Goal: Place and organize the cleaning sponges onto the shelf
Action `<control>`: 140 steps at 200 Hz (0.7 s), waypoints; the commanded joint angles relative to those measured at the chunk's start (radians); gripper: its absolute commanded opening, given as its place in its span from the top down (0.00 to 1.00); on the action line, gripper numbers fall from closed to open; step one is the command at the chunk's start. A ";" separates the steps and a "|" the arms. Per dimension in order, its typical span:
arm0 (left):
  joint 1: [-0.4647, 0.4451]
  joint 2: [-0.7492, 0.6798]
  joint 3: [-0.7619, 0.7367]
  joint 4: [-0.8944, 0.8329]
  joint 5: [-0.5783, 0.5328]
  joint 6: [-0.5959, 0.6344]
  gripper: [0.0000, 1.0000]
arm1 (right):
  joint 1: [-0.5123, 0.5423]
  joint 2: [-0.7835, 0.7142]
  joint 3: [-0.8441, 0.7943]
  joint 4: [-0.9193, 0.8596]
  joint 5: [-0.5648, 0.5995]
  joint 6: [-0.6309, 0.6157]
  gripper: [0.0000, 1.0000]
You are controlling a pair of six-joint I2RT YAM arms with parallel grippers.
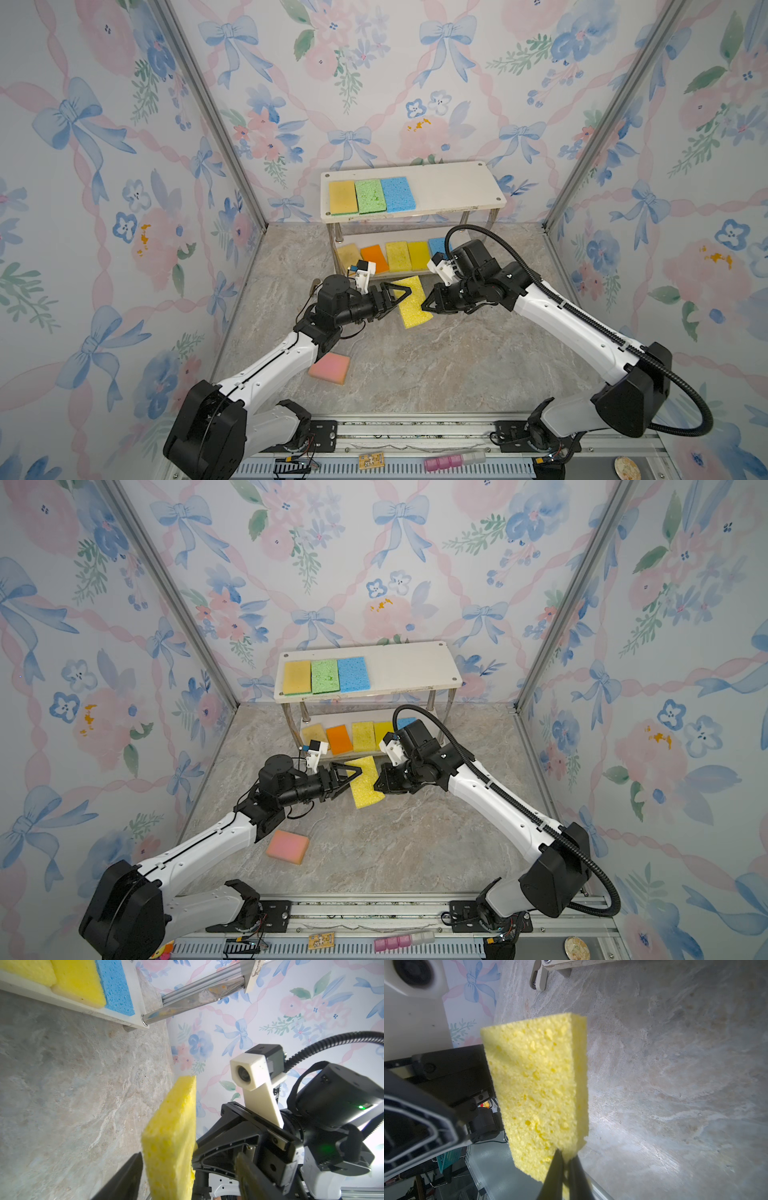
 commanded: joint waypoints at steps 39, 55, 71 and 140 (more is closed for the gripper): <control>-0.004 0.029 0.069 0.029 0.026 0.013 0.81 | 0.009 -0.050 0.006 -0.015 -0.015 0.062 0.87; -0.004 0.028 0.071 0.029 0.020 0.020 0.90 | 0.009 -0.050 0.011 -0.023 -0.015 0.066 0.85; -0.003 0.027 0.069 0.029 0.015 0.024 0.97 | 0.009 -0.054 0.014 -0.029 -0.012 0.072 0.83; 0.032 0.028 0.081 0.029 -0.009 0.011 1.00 | -0.045 -0.157 -0.104 0.031 0.025 0.302 0.46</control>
